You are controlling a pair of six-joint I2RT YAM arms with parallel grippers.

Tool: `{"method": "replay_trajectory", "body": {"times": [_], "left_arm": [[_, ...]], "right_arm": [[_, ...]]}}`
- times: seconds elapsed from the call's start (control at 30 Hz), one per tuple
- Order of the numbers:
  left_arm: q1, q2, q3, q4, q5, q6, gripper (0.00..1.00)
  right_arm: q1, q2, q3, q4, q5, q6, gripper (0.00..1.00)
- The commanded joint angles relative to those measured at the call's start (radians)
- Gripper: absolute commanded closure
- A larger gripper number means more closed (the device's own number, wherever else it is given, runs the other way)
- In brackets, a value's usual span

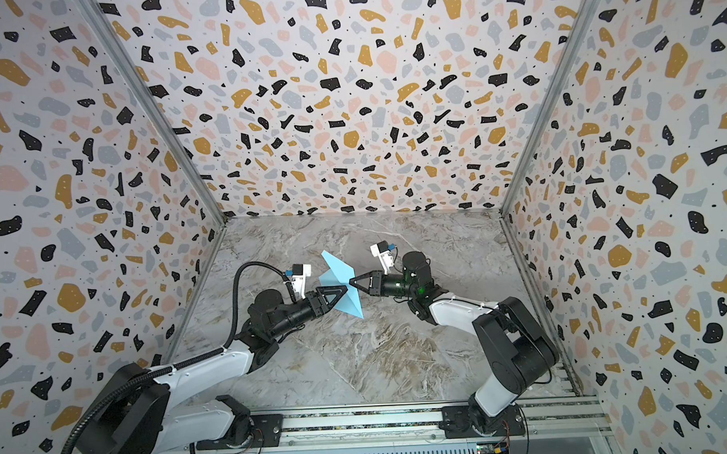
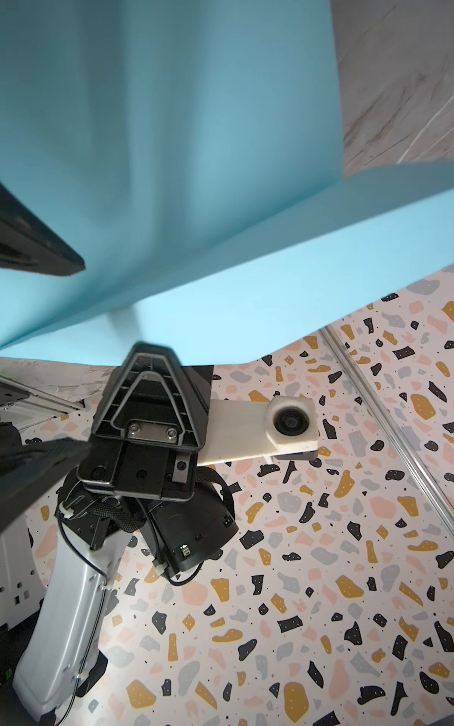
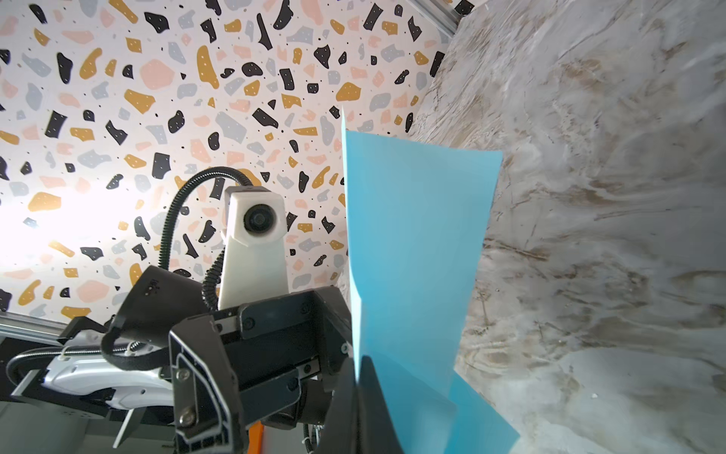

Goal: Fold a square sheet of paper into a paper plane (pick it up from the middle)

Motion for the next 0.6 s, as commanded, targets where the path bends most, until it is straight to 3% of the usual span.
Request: {"method": "replay_trajectory", "body": {"times": [0.0,0.2,0.57], "left_arm": [[-0.015,0.028,0.041,0.121,0.012,-0.008,0.41],[-0.021,0.073,0.046,0.183,0.015,-0.024,0.52],[-0.021,0.078,0.032,0.213,-0.020,-0.036,0.63]], "right_arm": [[-0.003,-0.041,0.003,0.052,-0.017,0.054,1.00],[-0.004,-0.045,-0.006,0.082,-0.033,0.092,0.99],[-0.011,-0.048,-0.022,0.130,-0.050,0.143,0.99]]}}
